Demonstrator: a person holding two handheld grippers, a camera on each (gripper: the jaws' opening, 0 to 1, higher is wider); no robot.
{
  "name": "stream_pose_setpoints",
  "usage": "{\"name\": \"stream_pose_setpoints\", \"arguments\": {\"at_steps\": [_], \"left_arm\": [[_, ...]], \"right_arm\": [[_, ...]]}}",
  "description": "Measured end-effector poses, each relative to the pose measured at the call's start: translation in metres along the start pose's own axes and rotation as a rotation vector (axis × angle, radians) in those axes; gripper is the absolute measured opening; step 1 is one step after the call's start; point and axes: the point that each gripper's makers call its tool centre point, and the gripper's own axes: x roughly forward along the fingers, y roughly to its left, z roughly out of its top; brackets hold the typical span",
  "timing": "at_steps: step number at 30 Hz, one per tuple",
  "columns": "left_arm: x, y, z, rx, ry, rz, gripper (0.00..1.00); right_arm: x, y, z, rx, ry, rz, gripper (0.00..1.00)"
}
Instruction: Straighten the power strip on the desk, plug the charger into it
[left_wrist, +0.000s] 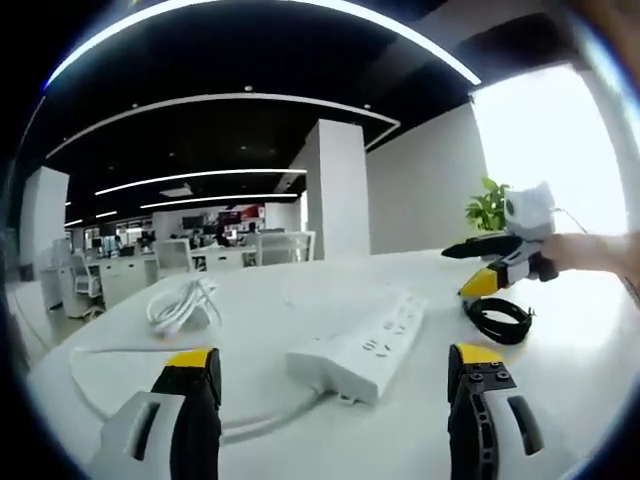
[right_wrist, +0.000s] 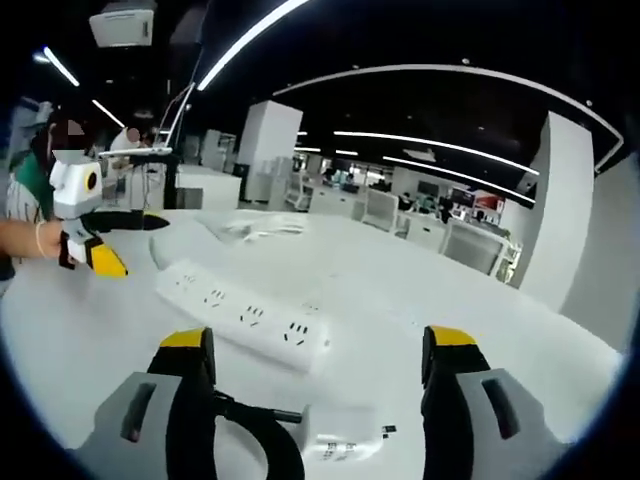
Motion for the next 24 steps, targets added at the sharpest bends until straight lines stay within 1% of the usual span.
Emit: {"name": "stream_pose_setpoints", "arguments": {"at_steps": [5,10,14,19,24], "left_arm": [[0.002,-0.005,-0.007,0.003,0.023,-0.012,0.95],[0.003,-0.007,-0.007,0.004,0.028,-0.016,0.94],[0.007,-0.008,-0.010,-0.005,0.051,-0.024,0.93],[0.009,-0.009,-0.013,-0.019,0.070,-0.032,0.92],[0.013,-0.009,-0.016,-0.034,0.094,-0.042,0.89]], "right_arm": [[0.001,0.000,-0.005,-0.003,0.024,-0.002,0.79],[0.002,0.002,-0.010,0.005,0.032,-0.005,0.75],[0.006,0.002,-0.012,-0.001,0.050,-0.002,0.72],[0.011,0.004,-0.011,-0.026,0.064,-0.001,0.69],[0.016,0.009,-0.013,-0.052,0.080,0.021,0.65]]}}
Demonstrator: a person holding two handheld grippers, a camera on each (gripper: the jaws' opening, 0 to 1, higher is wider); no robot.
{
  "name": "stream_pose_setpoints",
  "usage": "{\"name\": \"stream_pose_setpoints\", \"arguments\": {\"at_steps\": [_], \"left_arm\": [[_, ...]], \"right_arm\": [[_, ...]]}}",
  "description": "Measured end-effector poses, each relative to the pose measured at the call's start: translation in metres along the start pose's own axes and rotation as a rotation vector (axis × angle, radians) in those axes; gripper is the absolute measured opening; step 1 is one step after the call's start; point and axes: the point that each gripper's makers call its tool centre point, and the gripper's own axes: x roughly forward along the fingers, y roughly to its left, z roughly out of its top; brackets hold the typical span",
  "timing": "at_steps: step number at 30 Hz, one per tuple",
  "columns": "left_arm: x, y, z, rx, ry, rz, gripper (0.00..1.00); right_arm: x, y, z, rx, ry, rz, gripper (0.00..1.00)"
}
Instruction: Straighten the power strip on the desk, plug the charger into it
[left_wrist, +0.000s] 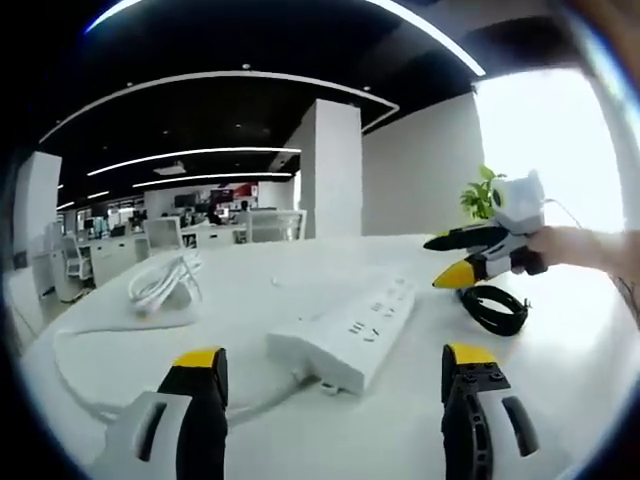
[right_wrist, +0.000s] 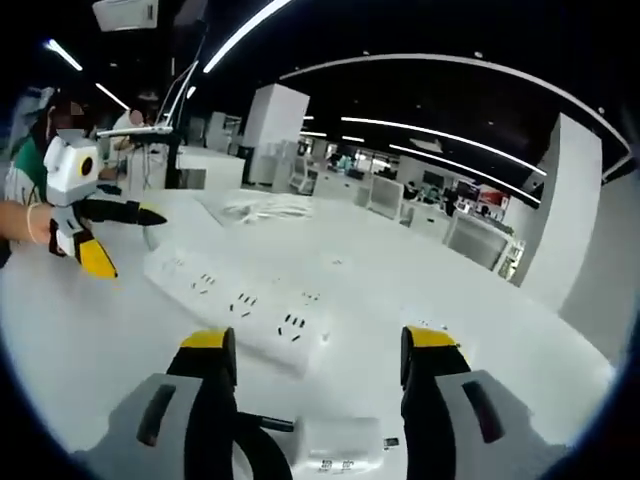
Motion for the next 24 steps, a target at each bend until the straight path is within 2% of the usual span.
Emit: {"name": "stream_pose_setpoints", "arguments": {"at_steps": [10,24], "left_arm": [[0.008,-0.004,-0.005,-0.025,0.037,-0.028,0.84],[0.013,-0.004,-0.004,-0.004,0.048,-0.031,0.81]], "right_arm": [[0.004,-0.002,-0.005,-0.016,0.031,0.010,0.60],[0.012,-0.005,-0.017,-0.013,0.079,0.026,0.53]]}}
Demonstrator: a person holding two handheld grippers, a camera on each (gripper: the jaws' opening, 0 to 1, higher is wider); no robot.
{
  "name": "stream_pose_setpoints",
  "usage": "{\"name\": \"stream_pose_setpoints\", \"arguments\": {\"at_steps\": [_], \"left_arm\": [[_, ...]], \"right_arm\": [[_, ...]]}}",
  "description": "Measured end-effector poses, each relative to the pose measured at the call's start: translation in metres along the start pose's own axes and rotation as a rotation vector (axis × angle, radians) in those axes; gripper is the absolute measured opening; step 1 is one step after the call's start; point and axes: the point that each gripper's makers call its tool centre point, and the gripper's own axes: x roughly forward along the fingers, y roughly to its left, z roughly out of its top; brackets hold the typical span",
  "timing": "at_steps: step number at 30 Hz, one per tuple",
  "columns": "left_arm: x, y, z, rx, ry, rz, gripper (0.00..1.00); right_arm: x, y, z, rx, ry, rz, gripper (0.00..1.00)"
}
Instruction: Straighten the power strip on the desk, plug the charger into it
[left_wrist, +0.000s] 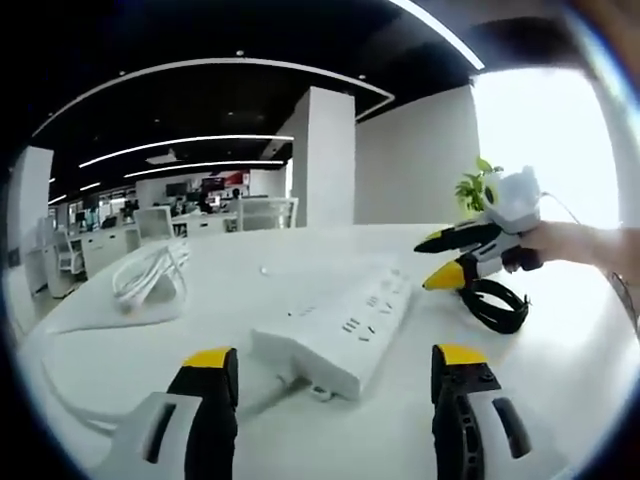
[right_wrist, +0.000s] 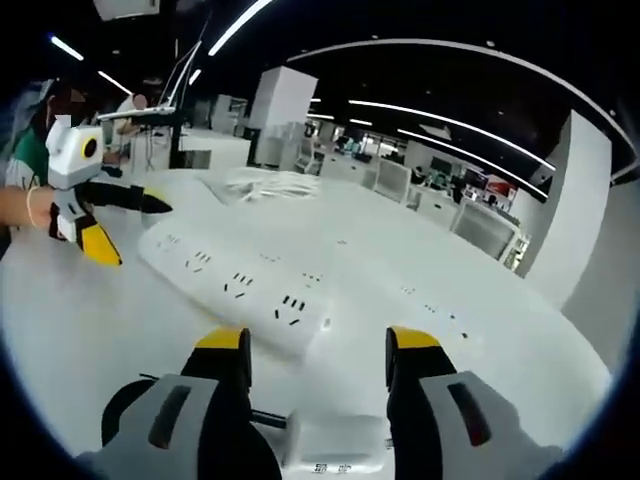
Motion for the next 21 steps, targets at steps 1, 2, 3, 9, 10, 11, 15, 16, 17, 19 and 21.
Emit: {"name": "stream_pose_setpoints", "arguments": {"at_steps": [1,2,3,9,10,11,15,16,17,19,21], "left_arm": [[0.001,0.000,0.000,0.003,0.000,0.001,0.81],[0.002,0.001,0.000,0.007,0.003,0.002,0.80],[0.002,0.001,-0.001,0.008,0.006,0.001,0.78],[0.006,-0.001,-0.003,0.016,0.016,-0.008,0.74],[0.006,-0.001,-0.003,0.018,0.016,-0.010,0.74],[0.006,-0.002,-0.004,0.019,0.019,-0.014,0.72],[0.008,-0.004,-0.007,0.004,0.034,-0.028,0.69],[0.008,-0.004,-0.007,0.003,0.036,-0.028,0.69],[0.008,-0.004,-0.008,0.005,0.038,-0.027,0.69],[0.008,-0.003,-0.009,0.005,0.045,-0.024,0.69],[0.009,-0.003,-0.009,0.007,0.050,-0.022,0.69]], "right_arm": [[0.001,0.001,-0.001,0.001,0.004,0.001,0.53],[0.002,0.002,-0.001,0.003,0.006,0.001,0.52],[0.003,0.002,-0.003,0.005,0.011,0.004,0.52],[0.007,0.005,-0.007,0.003,0.034,0.012,0.48],[0.007,0.005,-0.007,0.005,0.034,0.014,0.48],[0.007,0.005,-0.006,0.011,0.031,0.016,0.47],[0.009,0.007,-0.006,0.006,0.038,0.026,0.44],[0.009,0.007,-0.006,0.006,0.039,0.030,0.44],[0.009,0.007,-0.006,0.006,0.040,0.033,0.43],[0.010,0.009,-0.007,0.012,0.040,0.046,0.40],[0.011,0.012,-0.007,0.024,0.042,0.064,0.36]]}}
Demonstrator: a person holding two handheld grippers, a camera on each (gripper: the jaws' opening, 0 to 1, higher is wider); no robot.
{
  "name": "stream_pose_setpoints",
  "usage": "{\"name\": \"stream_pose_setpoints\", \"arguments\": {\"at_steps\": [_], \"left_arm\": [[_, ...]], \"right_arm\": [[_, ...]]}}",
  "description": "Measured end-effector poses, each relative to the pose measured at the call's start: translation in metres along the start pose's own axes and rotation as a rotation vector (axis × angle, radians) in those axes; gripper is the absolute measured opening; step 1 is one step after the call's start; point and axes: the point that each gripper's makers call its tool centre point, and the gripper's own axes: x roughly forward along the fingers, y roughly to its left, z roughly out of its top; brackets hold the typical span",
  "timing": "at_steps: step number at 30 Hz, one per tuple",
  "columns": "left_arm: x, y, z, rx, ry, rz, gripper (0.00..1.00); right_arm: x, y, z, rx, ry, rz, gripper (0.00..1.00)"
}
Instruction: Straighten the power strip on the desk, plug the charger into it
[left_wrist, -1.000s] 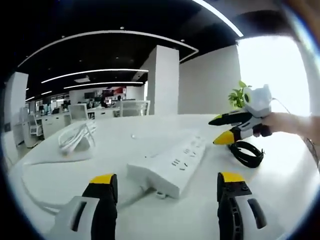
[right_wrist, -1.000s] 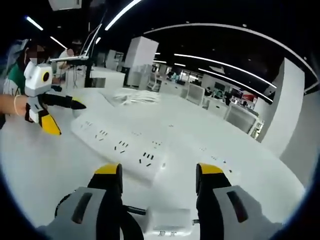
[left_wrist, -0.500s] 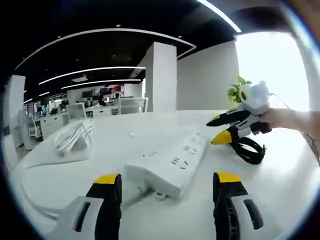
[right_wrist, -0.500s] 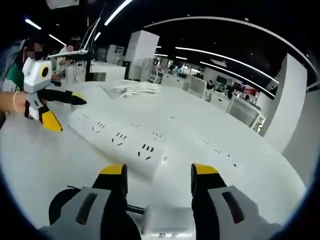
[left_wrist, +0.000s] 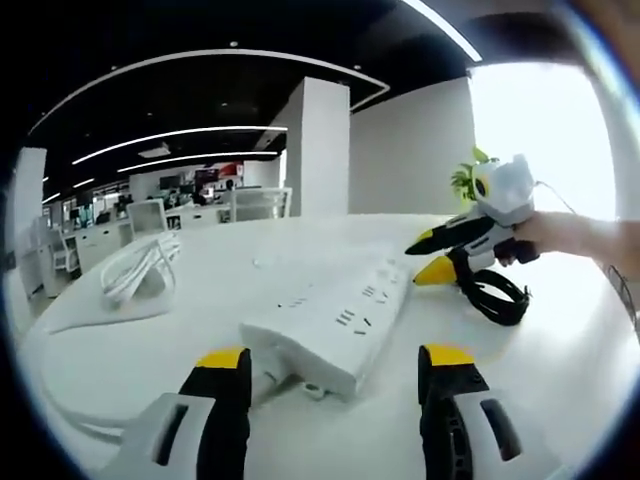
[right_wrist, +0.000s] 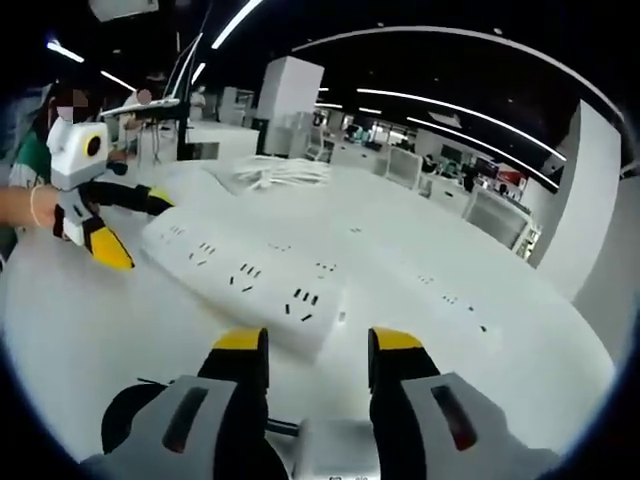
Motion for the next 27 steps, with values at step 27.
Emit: {"name": "stream_pose_setpoints", "arguments": {"at_steps": [27], "left_arm": [[0.0033,0.0016,-0.0003,0.005,0.040,-0.017,0.59]], "right_arm": [[0.0028,0.0038,-0.0016,0.016,0.034,0.004,0.28]]}}
